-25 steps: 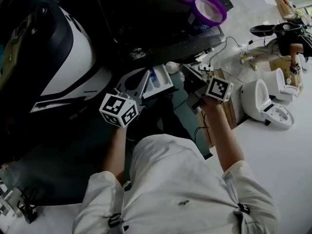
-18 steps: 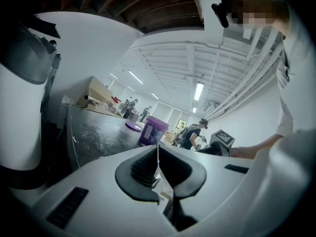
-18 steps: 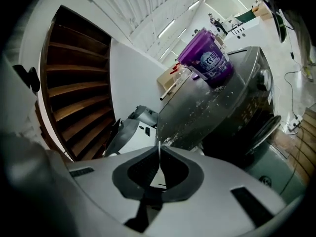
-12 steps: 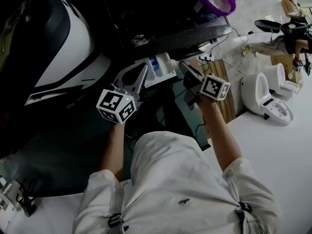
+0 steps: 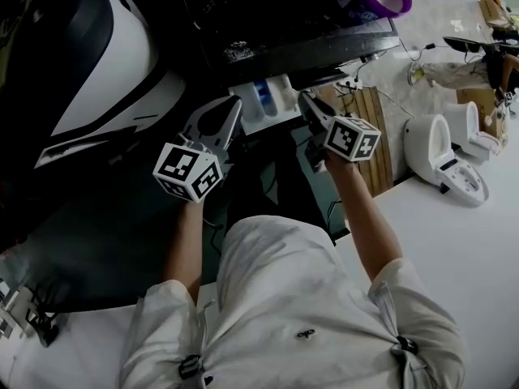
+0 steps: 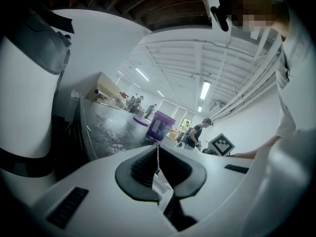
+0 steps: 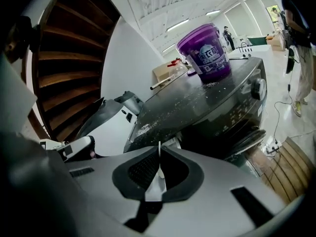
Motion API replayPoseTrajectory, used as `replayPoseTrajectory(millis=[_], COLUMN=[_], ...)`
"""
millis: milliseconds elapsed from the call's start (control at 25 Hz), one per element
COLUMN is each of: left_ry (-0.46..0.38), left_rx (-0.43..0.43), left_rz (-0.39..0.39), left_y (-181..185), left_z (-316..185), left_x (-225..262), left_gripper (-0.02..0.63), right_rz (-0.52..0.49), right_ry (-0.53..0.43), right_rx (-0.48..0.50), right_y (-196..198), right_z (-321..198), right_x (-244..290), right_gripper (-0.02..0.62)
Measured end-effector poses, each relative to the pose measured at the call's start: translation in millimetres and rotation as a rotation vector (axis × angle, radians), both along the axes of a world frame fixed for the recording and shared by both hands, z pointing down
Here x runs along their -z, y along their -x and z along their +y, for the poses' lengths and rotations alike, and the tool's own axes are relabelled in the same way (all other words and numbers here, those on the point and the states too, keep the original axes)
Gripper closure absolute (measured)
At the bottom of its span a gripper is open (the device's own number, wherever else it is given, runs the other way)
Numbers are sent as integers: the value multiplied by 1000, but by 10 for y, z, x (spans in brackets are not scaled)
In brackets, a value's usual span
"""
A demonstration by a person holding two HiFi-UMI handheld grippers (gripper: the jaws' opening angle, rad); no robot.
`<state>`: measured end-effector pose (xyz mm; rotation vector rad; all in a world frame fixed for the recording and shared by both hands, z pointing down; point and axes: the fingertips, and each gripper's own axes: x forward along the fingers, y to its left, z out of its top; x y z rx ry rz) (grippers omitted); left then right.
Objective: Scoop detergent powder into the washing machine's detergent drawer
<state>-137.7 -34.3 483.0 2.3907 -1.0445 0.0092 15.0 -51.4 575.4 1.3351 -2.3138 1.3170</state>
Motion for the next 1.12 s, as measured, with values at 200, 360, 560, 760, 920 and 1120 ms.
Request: replayPoseTrajectory(millis=[200, 360, 560, 760, 920, 1120], left_ry=[7, 7, 14, 15, 20, 21], left_rx=[-3, -11, -14, -14, -13, -17], left_rz=[0, -3, -3, -6, -3, 2], left_y=[-20, -53, -102, -110, -130, -142], left_z=[-19, -26, -21, -17, -18, -32], left_x=[-45, -54, -81, -98, -101, -103], left_gripper=[584, 584, 584, 584, 584, 584], right_rz=[64, 96, 135, 201, 254, 331], right_ry=[-11, -26, -45, -72, -100, -143], right_rx=[19, 33, 54, 75, 92, 150], right_y=[12, 17, 39, 50, 63, 134], right_z=[-22, -45, -61, -49, -81, -115], right_x=[-116, -156, -177, -179, -136, -101], right_gripper=[583, 583, 583, 583, 583, 583])
